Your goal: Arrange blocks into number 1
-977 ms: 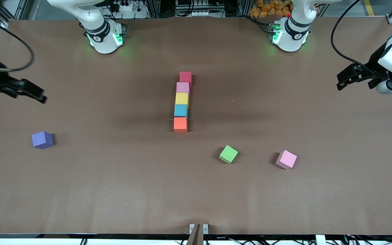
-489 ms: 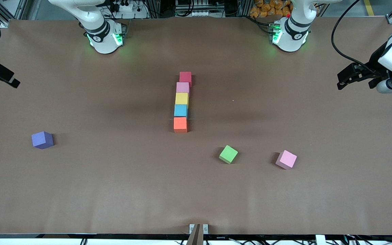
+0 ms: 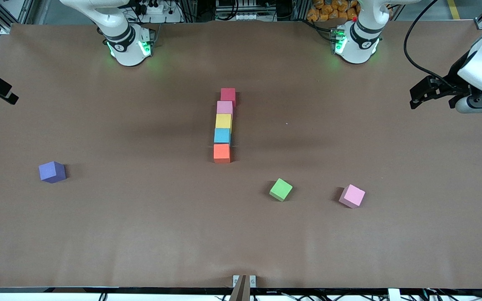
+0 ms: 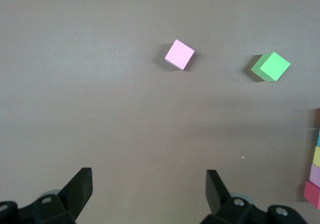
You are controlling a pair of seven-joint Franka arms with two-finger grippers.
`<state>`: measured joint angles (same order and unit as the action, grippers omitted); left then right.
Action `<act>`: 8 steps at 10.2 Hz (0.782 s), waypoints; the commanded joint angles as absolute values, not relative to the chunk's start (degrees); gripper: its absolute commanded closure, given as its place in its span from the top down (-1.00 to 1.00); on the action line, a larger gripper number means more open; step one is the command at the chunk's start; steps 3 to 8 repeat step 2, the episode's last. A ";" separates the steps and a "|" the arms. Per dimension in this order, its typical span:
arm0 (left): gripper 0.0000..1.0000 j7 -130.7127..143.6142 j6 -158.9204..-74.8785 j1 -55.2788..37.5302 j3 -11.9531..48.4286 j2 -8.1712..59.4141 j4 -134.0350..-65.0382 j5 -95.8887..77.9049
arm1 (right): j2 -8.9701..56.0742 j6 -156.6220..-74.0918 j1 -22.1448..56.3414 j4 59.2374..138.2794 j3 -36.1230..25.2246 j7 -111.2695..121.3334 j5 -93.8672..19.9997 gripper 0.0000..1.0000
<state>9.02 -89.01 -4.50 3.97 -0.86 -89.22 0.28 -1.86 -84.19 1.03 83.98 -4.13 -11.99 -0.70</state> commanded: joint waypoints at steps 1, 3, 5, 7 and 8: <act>1.00 7.82 -87.89 -4.57 3.95 -1.05 -88.59 -0.44 | -3.25 -84.20 -0.35 85.61 -2.72 -10.81 0.44 1.00; 1.00 7.74 -87.89 -4.57 3.96 -1.05 -88.59 -0.35 | -3.25 -84.20 -0.53 85.61 -2.72 -8.55 0.53 1.00; 1.00 7.74 -87.89 -4.57 3.96 -1.05 -88.59 -0.35 | -3.25 -84.20 -0.53 85.61 -2.72 -8.55 0.53 1.00; 1.00 7.74 -87.89 -4.57 3.96 -1.05 -88.59 -0.35 | -3.25 -84.20 -0.53 85.61 -2.72 -8.55 0.53 1.00; 1.00 7.74 -87.89 -4.57 3.96 -1.05 -88.59 -0.35 | -3.25 -84.20 -0.53 85.61 -2.72 -8.55 0.53 1.00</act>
